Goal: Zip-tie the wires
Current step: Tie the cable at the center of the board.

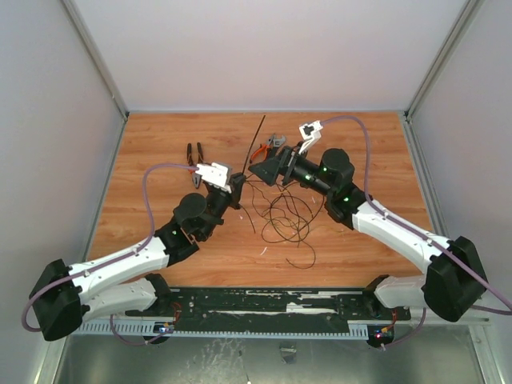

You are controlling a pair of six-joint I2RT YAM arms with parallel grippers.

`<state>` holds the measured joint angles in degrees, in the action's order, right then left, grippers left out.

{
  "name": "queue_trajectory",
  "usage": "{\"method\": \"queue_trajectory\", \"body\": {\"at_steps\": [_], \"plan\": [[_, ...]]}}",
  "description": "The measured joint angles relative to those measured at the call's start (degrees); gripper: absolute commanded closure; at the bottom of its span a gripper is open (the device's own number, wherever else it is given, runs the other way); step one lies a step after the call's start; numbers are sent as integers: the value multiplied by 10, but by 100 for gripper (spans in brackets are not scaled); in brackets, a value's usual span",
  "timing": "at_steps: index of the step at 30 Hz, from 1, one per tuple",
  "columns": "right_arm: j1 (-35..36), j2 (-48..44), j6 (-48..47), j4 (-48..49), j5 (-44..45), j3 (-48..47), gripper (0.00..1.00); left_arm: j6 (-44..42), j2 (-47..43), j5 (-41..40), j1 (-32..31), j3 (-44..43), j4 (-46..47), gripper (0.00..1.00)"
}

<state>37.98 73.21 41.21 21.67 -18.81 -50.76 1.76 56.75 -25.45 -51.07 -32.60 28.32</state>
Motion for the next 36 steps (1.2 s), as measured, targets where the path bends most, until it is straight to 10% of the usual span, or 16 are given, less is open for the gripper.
{"method": "queue_trajectory", "body": {"at_steps": [17, 26, 36], "plan": [[13, 55, 24, 35, 2, -21, 52, -3, 30, 13, -14, 0, 8, 100], [21, 69, 20, 33, 3, -22, 100, -5, 33, 13, -17, -1, 16, 100], [25, 70, -26, -51, 19, -78, 100, -2, 35, 10, -20, -1, 35, 100]]}}
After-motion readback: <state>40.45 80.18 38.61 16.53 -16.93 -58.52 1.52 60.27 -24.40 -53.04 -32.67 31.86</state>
